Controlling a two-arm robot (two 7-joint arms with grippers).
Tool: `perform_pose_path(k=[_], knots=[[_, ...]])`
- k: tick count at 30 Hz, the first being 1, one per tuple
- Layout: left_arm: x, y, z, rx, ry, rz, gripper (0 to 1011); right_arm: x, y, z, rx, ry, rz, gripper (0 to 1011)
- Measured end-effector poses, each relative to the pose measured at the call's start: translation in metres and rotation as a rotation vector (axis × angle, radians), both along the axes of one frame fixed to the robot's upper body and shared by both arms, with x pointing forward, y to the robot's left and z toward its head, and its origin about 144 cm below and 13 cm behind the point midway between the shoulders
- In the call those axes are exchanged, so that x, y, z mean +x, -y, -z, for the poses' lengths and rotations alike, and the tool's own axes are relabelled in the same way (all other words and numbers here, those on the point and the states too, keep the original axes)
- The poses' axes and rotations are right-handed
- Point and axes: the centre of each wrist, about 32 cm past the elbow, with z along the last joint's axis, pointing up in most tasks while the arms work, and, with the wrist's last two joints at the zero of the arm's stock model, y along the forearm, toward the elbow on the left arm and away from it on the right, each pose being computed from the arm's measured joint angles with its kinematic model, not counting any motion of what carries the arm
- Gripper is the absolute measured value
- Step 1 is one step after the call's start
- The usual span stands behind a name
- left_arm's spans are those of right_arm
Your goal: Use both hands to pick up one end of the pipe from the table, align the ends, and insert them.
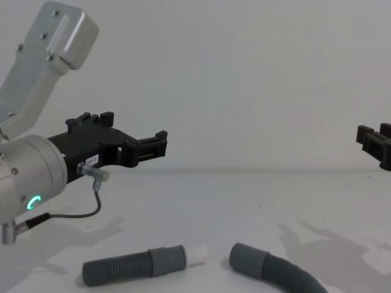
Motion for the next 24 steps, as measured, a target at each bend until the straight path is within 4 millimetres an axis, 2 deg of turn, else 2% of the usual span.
perform_pose_path(k=[24], knots=[[0.0, 0.0, 0.0, 0.0, 0.0, 0.0, 1001, 0.0, 0.0, 0.0, 0.0, 0.0, 0.0, 332]])
